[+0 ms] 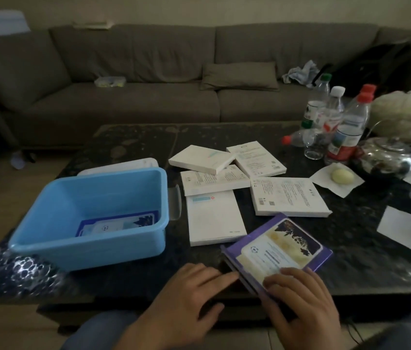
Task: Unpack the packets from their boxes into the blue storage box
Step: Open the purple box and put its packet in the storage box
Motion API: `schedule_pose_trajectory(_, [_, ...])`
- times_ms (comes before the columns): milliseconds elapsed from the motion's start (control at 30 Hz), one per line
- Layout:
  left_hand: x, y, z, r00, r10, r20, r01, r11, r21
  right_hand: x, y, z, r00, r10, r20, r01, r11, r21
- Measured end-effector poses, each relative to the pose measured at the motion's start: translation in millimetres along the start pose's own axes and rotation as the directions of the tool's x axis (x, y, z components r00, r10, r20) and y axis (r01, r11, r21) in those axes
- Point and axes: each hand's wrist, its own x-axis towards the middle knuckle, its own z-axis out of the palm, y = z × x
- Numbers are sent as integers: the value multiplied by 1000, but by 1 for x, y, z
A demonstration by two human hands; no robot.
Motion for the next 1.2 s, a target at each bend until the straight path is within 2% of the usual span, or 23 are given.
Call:
schedule_pose_trajectory(100, [18,12,1,962,105,-253,-130,988,-84,17,-11,-9,976,173,-132,-139,962,235])
schedule_pose_trajectory(167, [35,22,-2,938,134,-318,-173,980,-98,30,-15,-15,954,257,-154,-193,921,338])
schedule_pose_trajectory(333, [62,33,-3,951,122,-283,-150,986,-76,51,-19,-31,938,323,-128,-250,882,399])
schedule_pose_trajectory(467, [71,38,-3,966,148,-213,-148,989,12,55,-17,-35,926,356,-128,-277,869,410])
schedule_pose_trajectory(600, [72,35,-2,936,206,-284,-175,976,131,54,-19,-33,919,379,-112,-304,858,414])
schedule_pose_trajectory(833, [52,21,-3,853,290,-433,-245,957,158,44,-21,-31,940,339,-51,-308,900,307])
schedule_pose_trajectory(967, [34,16,-20,769,314,-557,-283,948,145,44,-27,-34,936,324,-139,-271,913,303])
schedule_pose_trajectory(1000, [30,14,-26,742,313,-592,-287,947,142,42,-27,-35,951,273,-148,-222,931,290])
schedule_pose_trajectory(1133, [22,14,-58,645,218,-732,-249,966,69,36,-28,-26,998,61,24,-65,982,180])
schedule_pose_trajectory(1200, [25,16,-77,644,89,-760,-145,989,-6,32,-12,-15,987,19,162,-43,988,149])
